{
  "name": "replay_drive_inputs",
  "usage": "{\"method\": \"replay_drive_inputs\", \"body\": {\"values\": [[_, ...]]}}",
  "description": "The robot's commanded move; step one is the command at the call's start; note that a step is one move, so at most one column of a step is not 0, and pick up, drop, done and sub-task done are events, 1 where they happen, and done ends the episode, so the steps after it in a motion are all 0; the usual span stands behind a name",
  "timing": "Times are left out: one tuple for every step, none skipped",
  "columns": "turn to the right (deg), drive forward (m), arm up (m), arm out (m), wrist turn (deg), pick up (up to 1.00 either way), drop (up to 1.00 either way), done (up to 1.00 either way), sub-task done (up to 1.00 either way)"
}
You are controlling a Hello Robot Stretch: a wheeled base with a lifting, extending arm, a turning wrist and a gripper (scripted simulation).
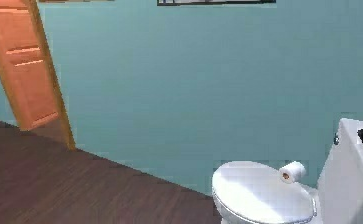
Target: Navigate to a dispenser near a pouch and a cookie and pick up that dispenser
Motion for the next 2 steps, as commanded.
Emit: {"method": "replay_drive_inputs", "body": {"values": [[-42.0,0.0,0.0,0.0,0.0,0.0,0.0,0.0,0.0],[0.0,0.25,0.0,0.0,0.0,0.0,0.0,0.0,0.0]]}}
